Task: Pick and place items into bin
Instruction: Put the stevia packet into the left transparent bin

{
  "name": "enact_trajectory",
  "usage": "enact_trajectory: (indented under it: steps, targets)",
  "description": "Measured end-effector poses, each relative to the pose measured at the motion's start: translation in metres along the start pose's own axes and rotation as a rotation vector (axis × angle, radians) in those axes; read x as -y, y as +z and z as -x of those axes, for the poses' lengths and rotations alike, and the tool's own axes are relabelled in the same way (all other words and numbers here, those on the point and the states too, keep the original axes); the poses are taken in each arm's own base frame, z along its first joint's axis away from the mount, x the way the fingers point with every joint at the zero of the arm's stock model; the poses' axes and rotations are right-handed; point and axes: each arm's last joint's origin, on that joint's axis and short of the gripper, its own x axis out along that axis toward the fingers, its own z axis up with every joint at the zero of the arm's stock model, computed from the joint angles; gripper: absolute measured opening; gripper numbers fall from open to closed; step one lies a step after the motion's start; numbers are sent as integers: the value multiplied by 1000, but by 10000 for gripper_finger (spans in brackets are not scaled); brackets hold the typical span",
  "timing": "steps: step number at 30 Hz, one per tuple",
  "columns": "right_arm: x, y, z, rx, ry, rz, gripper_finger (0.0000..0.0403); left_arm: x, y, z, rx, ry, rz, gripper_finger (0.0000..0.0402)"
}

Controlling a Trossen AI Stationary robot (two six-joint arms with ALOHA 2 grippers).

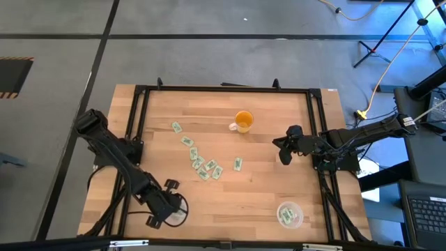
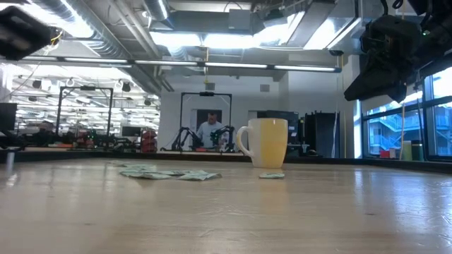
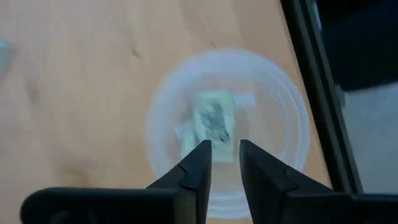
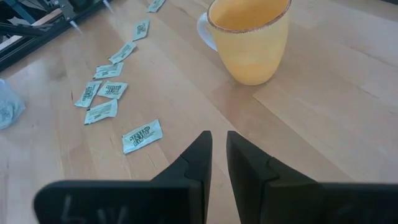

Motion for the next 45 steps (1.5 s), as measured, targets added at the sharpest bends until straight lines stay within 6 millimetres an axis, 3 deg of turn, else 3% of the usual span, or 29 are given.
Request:
enact_trajectory:
  steps: [8,13,22,28,38,45]
  targets:
    - [0,0,0,0,0,5,53,-34,21,26,243,286,-15,77]
    - [0,0,0,0,0,7,53,-61,35,26,245,311,-43,78]
    - [0,0,0,0,0,38,53,-95,50,-3,158,332,-194,111]
    - [0,0,0,0,-1,56,53,-101,56,-26,147,346,-242,128]
    - [0,0,0,0,-1,59,53,-115,47,-74,-1,367,-235,129]
    - [0,0,0,0,-1,59,53,-116,45,-86,-32,377,-239,127]
